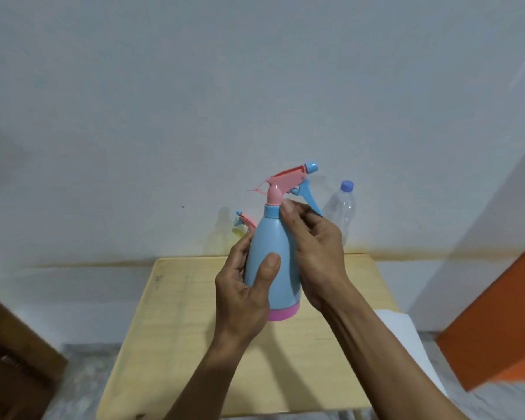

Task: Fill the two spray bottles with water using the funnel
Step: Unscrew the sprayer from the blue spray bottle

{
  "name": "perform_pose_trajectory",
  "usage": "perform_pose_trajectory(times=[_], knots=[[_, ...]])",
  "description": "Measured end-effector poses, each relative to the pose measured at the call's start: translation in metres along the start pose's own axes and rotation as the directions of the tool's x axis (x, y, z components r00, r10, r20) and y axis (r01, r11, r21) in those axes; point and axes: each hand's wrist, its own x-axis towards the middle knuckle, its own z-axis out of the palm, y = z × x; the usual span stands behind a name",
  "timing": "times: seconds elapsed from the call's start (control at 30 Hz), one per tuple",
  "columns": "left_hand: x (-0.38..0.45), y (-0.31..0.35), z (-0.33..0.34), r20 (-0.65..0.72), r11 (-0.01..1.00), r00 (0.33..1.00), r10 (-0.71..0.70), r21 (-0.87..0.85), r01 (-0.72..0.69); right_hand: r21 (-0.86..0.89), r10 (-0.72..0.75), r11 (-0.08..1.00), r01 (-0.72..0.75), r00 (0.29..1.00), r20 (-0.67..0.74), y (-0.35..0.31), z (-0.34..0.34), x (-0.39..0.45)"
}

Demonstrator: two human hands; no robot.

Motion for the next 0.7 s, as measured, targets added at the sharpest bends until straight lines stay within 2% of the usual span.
perform_pose_trajectory(times=[0.33,0.43,0.53,0.7], knots=[[0.011,-0.006,0.004,-0.067,0.997,0.998,0.022,0.074,-0.017,-0.088,0.049,0.995,-0.037,0.988,0.146,0.002,-0.001,0.023],[0.013,-0.009,0.001,-0.08,0.995,0.996,0.034,0.093,-0.027,-0.102,-0.004,0.995,0.017,0.993,0.121,0.001,0.003,0.029],[0.016,-0.012,-0.003,-0.091,0.995,0.995,0.04,0.096,-0.031,-0.06,0.009,0.998,-0.002,0.993,0.119,0.004,0.007,0.033],[0.022,-0.015,-0.01,-0.083,0.993,0.996,0.038,0.115,-0.028,-0.149,-0.063,0.986,0.08,0.991,0.115,0.004,0.016,0.037]])
